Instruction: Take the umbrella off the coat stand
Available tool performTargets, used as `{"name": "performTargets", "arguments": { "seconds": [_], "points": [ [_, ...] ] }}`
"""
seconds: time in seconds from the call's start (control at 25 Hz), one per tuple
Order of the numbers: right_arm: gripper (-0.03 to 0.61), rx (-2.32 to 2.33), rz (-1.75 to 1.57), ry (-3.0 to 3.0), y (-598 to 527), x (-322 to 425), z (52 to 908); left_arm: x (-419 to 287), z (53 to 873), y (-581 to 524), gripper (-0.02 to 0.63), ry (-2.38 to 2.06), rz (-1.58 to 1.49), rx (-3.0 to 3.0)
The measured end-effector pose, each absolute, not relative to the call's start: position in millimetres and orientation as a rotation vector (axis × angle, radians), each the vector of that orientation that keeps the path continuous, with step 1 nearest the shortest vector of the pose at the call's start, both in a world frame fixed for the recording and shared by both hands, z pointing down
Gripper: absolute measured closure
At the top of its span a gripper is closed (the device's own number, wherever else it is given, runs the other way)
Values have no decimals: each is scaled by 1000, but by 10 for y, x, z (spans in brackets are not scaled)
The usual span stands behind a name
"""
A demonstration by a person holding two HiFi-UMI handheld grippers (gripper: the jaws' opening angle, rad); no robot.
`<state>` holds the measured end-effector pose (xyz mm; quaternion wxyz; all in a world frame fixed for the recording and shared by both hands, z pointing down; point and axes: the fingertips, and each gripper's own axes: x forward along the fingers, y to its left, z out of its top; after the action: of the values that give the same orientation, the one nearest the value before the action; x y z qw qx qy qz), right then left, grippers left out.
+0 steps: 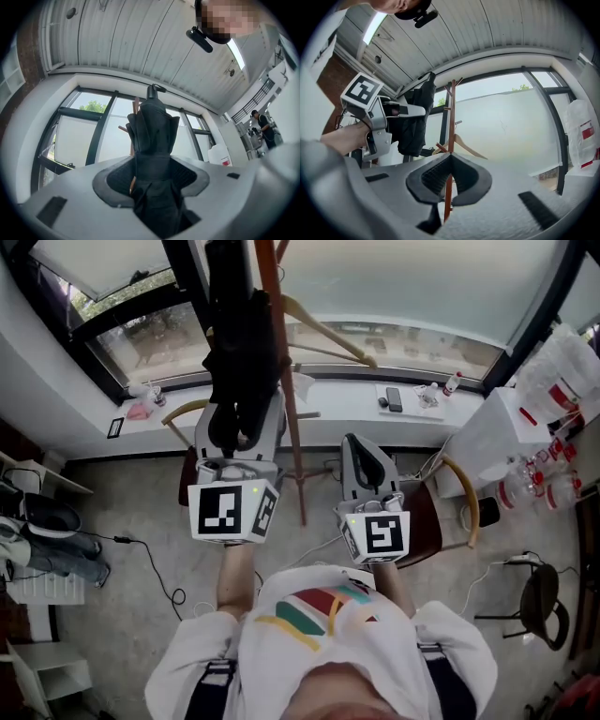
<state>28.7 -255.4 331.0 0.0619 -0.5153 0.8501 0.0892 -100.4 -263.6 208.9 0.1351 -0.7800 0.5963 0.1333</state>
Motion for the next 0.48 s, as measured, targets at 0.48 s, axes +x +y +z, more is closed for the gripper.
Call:
{"name": "performTargets", "arguments": {
  "seconds": [0.48],
  "points": [
    [578,-1558,222,2591,-2576,290,3430,-885,2703,-2495,383,1781,351,-2223]
  ]
}}
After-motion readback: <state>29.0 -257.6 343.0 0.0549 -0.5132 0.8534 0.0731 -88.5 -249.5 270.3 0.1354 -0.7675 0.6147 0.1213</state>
